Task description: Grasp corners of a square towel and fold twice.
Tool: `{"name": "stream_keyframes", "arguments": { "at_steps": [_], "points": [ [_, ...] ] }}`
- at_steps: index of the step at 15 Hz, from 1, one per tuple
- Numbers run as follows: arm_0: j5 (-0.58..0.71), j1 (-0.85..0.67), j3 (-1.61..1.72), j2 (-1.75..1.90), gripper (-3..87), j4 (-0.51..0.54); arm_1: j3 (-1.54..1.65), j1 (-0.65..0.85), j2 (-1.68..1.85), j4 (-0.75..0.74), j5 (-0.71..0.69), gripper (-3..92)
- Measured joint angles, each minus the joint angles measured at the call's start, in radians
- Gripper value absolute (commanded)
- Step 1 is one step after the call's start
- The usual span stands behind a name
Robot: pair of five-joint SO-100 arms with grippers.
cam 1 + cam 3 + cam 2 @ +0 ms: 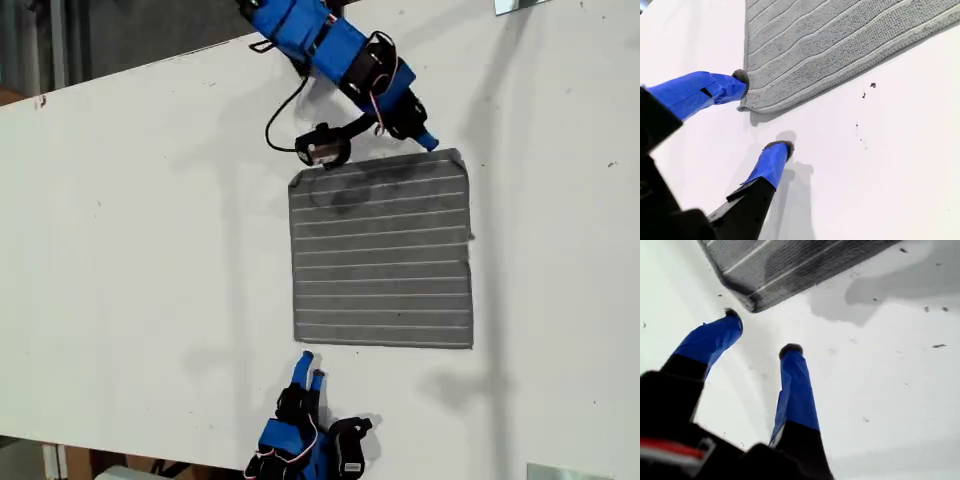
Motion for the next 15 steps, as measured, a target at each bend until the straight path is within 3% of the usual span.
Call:
{"name": "stream_keyframes", "arguments": {
  "at_steps": [3, 7, 15],
  "points": [
    [0.012, 0.0, 0.0, 0.0, 24.2, 0.0, -0.285, -0.025, -0.247, 0.026, -0.037, 22.1],
    [0.017, 0.0, 0.0, 0.0, 24.2, 0.0, -0.394, 0.0, -0.35, -0.006, -0.126, 24.2],
    [0.028, 0.0, 0.0, 0.008, 23.9, 0.0, -0.318, -0.002, -0.376, -0.066, -0.133, 24.1]
  ]
}}
